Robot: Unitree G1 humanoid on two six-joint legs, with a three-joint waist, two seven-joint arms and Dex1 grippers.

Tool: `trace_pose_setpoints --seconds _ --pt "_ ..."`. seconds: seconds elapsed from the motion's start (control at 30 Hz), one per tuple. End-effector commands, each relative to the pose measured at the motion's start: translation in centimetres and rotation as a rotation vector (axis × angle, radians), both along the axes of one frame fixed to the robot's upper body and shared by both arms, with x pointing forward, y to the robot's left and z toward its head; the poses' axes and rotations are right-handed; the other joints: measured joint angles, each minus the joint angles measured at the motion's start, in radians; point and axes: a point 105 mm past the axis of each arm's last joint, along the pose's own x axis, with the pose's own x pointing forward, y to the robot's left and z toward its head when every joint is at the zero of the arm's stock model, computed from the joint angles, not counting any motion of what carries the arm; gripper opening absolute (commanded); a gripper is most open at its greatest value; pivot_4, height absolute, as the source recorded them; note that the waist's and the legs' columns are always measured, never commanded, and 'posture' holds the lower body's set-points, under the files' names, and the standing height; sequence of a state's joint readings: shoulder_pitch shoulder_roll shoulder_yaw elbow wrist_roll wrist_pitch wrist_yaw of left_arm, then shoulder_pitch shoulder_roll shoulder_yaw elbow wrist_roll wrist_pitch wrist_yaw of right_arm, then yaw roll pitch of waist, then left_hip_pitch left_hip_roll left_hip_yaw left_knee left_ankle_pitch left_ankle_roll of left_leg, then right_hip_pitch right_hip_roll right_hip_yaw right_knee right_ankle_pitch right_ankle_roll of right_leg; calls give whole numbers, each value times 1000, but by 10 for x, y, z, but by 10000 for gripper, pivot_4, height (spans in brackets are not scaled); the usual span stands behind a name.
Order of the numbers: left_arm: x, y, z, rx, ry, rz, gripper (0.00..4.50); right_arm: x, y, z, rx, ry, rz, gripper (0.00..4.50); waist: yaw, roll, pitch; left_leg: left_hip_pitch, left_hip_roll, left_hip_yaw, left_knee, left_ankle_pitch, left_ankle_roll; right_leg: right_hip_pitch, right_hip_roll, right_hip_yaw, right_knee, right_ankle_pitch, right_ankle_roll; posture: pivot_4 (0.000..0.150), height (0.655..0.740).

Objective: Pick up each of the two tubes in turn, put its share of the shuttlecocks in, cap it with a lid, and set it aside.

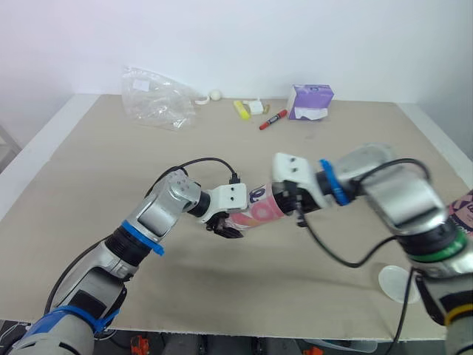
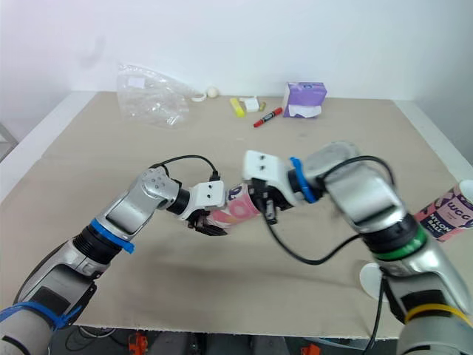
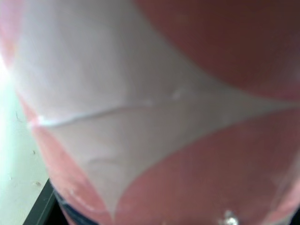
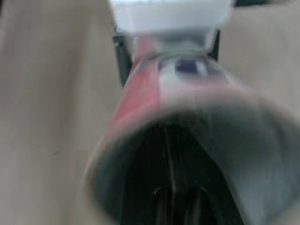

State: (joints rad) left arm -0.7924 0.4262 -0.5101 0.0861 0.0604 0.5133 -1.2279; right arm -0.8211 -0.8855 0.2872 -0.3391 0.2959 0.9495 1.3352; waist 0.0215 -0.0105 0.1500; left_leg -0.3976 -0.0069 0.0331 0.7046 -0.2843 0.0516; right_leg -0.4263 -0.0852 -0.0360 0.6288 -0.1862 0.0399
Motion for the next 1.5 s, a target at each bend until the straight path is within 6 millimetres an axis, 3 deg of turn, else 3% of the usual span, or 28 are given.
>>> trace_pose_setpoints --seconds 0.03,0.3,0.47,0.67,0.87,1.27,1.4,1.47,1.5 --pt "-6 -2 -11 16 13 -20 29621 -14 -6 22 61 -26 13 285 1 0 0 0 -1 0 0 -1 1 0 -1 0 0 0 1 1500 7400" --pt "4 6 -17 -26 -15 19 29621 -17 -31 45 160 -42 -111 285 3 -1 0 -1 -4 -2 0 -3 2 1 -6 -3 -1 -5 2 1500 7400" --pt "9 -4 -10 -208 -31 40 29621 -21 -55 51 202 -34 -213 285 13 -1 1 -1 -5 -3 0 -2 3 2 -7 -5 -1 -4 3 1500 7400" --pt "0 -25 7 -500 51 35 29621 -30 -85 40 165 -16 -338 285 12 -3 2 -6 -5 -3 0 -1 3 0 -9 -6 -5 0 6 1500 7400" --pt "-19 -46 -2 -645 115 -10 29621 -38 -111 20 75 -5 -454 285 13 -3 2 -10 -4 -3 0 -6 3 -3 -8 -6 -7 0 8 1500 7400" --pt "-33 -54 -37 -613 95 -53 29621 -55 -165 -13 -133 24 -616 285 13 -3 2 -8 -4 -3 0 -6 4 0 -7 -8 -10 -2 5 1500 7400" --pt "-32 -56 -38 -619 101 -56 29621 -59 -176 -16 -175 29 -644 285 13 -2 2 -7 -4 -3 0 -6 4 1 -6 -7 -10 -2 6 1500 7400" --pt "-33 -58 -38 -617 99 -72 29621 -62 -191 -20 -236 47 -691 285 14 -3 2 -7 -4 -3 0 -6 4 1 -6 -7 -10 -2 6 1500 7400" --pt "-33 -58 -38 -615 100 -81 29621 -64 -198 -22 -259 58 -708 3188 14 -3 2 -7 -5 -3 0 -6 4 2 -6 -7 -10 -2 7 1500 7400"
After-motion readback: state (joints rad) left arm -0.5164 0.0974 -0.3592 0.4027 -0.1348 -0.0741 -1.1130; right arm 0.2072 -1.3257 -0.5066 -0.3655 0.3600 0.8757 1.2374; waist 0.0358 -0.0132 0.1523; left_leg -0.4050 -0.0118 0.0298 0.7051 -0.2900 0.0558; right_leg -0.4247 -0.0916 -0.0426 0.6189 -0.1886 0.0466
